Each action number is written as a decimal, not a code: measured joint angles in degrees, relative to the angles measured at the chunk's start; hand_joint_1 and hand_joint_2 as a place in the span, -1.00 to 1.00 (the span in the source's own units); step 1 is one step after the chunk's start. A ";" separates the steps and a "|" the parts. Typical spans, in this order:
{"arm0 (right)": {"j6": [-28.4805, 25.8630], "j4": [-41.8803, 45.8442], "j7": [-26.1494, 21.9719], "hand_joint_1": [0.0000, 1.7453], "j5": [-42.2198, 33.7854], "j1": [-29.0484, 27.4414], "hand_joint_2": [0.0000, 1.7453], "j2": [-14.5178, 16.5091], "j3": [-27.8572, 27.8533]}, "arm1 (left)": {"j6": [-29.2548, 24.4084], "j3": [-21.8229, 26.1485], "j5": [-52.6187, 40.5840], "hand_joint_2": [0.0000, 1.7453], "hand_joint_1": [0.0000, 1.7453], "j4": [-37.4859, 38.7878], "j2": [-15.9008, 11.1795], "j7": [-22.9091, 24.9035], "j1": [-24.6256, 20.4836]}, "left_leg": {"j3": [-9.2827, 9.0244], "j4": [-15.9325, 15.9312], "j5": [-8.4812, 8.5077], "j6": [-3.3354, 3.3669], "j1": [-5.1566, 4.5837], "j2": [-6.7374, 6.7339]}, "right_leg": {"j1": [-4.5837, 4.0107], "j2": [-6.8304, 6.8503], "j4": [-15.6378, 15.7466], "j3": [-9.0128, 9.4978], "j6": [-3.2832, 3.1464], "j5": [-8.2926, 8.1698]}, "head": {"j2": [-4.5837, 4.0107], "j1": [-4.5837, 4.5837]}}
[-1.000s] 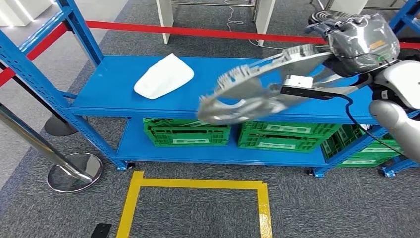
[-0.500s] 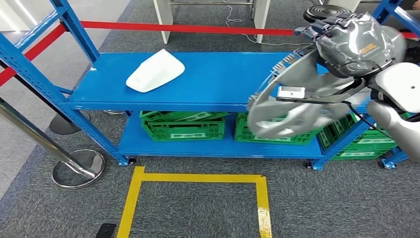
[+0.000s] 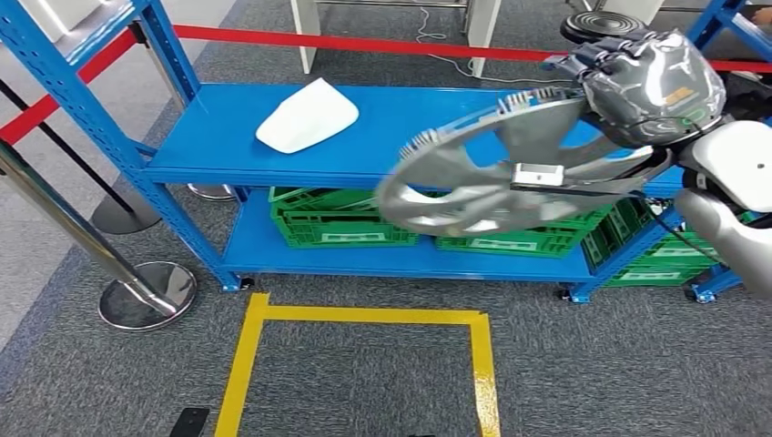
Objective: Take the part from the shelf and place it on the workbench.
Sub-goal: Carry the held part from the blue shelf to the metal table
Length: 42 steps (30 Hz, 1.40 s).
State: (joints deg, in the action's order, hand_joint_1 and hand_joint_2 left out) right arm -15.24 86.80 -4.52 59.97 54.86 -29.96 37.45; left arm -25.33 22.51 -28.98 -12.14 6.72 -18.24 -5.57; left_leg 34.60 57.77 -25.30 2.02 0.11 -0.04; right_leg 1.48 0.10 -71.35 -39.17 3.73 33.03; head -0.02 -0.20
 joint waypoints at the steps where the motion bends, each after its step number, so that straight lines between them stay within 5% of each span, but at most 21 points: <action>1: 0.26 0.02 -0.15 1.00 -0.71 -0.06 1.00 -0.05 -0.03 | 0.39 0.00 -0.09 1.00 -1.00 -0.01 0.00 -0.47 -0.01 | 0.29 0.19 0.14 -0.13 0.02 0.00 | 0.03 0.03 3.92 2.59 -0.04 -1.57 | 0.00 -0.01; 4: 1.51 0.17 -0.24 1.00 -2.74 -0.02 1.00 -0.33 -0.18 | 0.85 0.01 -0.17 1.00 -1.00 -0.01 -0.04 -1.33 0.00 | 1.24 1.01 0.58 -0.87 -0.22 0.05 | -0.22 0.01 12.80 8.02 -0.47 -3.22 | 0.00 0.04; 8: 3.18 0.39 0.10 1.00 -4.72 -0.11 1.00 -0.63 -0.37 | 0.50 0.01 -0.17 1.00 -1.00 0.00 -0.20 -1.54 0.29 | 2.18 1.95 0.45 -2.06 -0.24 0.12 | -0.17 -0.01 13.19 7.71 -2.00 -3.74 | 0.00 0.11; 10: 3.61 0.46 0.25 1.00 -5.08 -0.06 1.00 -0.64 -0.54 | 0.32 0.01 -0.22 1.00 -1.00 0.00 -0.30 -1.54 0.32 | 3.91 6.35 -2.72 -2.63 -0.11 0.15 | -0.01 0.16 13.32 7.43 -2.76 -4.22 | 0.00 0.18; 12: 4.10 0.49 0.35 1.00 -5.47 -0.05 1.00 -0.64 -0.67 | 0.29 0.01 -0.29 1.00 -1.00 0.01 -0.28 -1.54 0.37 | 6.70 14.09 -6.73 -3.04 0.04 0.14 | -0.09 0.20 13.28 6.97 -3.12 -4.54 | 0.00 0.22; 14: 4.83 0.50 0.38 1.00 -6.17 -0.07 1.00 -0.68 -0.73 | 0.29 0.01 -0.34 1.00 -1.00 0.01 -0.25 -1.54 0.45 | 7.48 17.65 -7.62 -3.10 0.13 0.14 | -0.15 0.16 13.21 6.60 -3.16 -4.78 | 0.00 0.22; 19: 5.83 1.03 0.14 1.00 -8.30 0.21 1.00 -1.08 -1.63 | 0.27 0.05 -0.43 1.00 -1.00 0.00 -0.42 -1.54 0.46 | -0.32 3.01 -1.18 -1.96 -0.04 0.24 | -0.38 0.01 12.97 6.12 -2.57 -5.08 | 0.00 0.19; 22: 5.67 1.61 -0.10 1.00 -8.08 0.38 1.00 -1.55 -1.87 | 0.26 0.08 -0.62 1.00 -1.00 0.01 -0.45 -1.54 0.42 | -0.48 1.31 -1.45 -1.25 -0.08 0.28 | -0.44 0.03 12.89 5.30 -1.61 -5.38 | 0.00 0.17; 24: 5.52 2.07 -0.25 1.00 -7.54 0.51 1.00 -1.85 -1.96 | 0.21 0.10 -0.76 1.00 -1.00 0.00 -0.44 -1.54 0.38 | -0.42 0.71 -1.01 -0.55 0.15 0.46 | -0.36 0.05 11.46 4.32 -1.17 -4.07 | 0.00 0.08; 27: 5.37 2.37 -0.29 1.00 -6.50 0.74 1.00 -2.27 -1.96 | 0.19 0.18 -0.87 1.00 -1.00 0.00 -0.49 -1.54 0.33 | -0.07 0.46 -0.51 0.04 0.22 1.04 | -0.34 -0.02 1.70 -0.04 -0.84 1.05 | 0.00 -0.02; 29: 5.30 2.37 -0.28 1.00 -5.85 0.60 1.00 -2.33 -1.78 | 0.23 0.34 -0.95 1.00 -1.00 0.01 -0.44 -1.54 0.40 | 0.17 0.52 -0.33 0.01 0.21 1.61 | -0.30 -0.02 -2.73 -1.93 -0.64 2.07 | 0.00 -0.01; 30: 5.19 2.38 -0.27 1.00 -5.51 0.56 1.00 -2.33 -1.68 | 0.25 0.45 -1.00 1.00 -1.00 0.01 -0.40 -1.54 0.40 | 0.24 0.57 -0.24 -0.06 0.23 2.00 | -0.24 -0.06 -1.91 -1.39 -0.57 1.03 | 0.00 0.00; 33: 4.49 2.57 -0.18 1.00 -4.65 0.57 1.00 -2.35 -1.56 | 0.28 0.62 -1.27 1.00 -1.00 0.01 -0.31 -1.54 0.23 | 0.53 0.99 -0.10 -0.54 0.24 3.55 | 0.22 -2.06 8.70 4.48 -0.50 -3.69 | 0.00 0.03; 35: 3.93 2.87 -0.08 1.00 -4.19 0.62 1.00 -2.46 -1.53 | 0.28 0.67 -1.38 1.00 -1.00 -0.01 -0.27 -1.54 0.05 | 1.37 1.36 0.29 -1.23 0.25 4.62 | 0.37 -3.46 12.30 6.40 -0.63 -4.05 | 0.00 0.07; 37: 3.76 3.03 -0.07 1.00 -3.76 0.65 1.00 -2.56 -1.48 | 0.29 0.71 -1.42 1.00 -1.00 0.00 -0.27 -1.55 0.13 | 2.14 1.41 0.85 -1.99 0.37 5.83 | 0.30 -2.74 12.46 6.33 -1.10 -4.00 | 0.00 0.13; 40: 3.77 3.14 -0.12 1.00 -3.27 0.81 1.00 -2.56 -1.42 | 0.29 0.74 -1.45 1.00 -1.00 0.01 -0.30 -1.61 0.34 | 3.64 4.20 -1.04 -2.86 0.21 3.86 | 0.46 -0.63 12.69 6.38 -2.10 -4.34 | 0.00 0.43; 42: 3.79 3.19 -0.15 1.00 -3.01 0.89 1.00 -2.56 -1.39 | 0.29 0.76 -1.46 1.00 -1.00 0.01 -0.23 -1.68 0.21 | 6.48 11.07 -4.68 -3.31 0.27 1.40 | 0.27 0.87 12.71 6.37 -2.49 -4.35 | 0.00 0.65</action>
State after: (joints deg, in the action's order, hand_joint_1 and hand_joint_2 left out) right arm -11.45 90.00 -4.67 56.96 55.75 -32.52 36.06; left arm -25.05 23.27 -30.44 -12.14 6.49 -19.92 -5.36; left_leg 41.08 68.84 -29.99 -1.28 0.38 1.35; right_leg 1.75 0.97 -58.64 -32.79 1.24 28.68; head -0.02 0.45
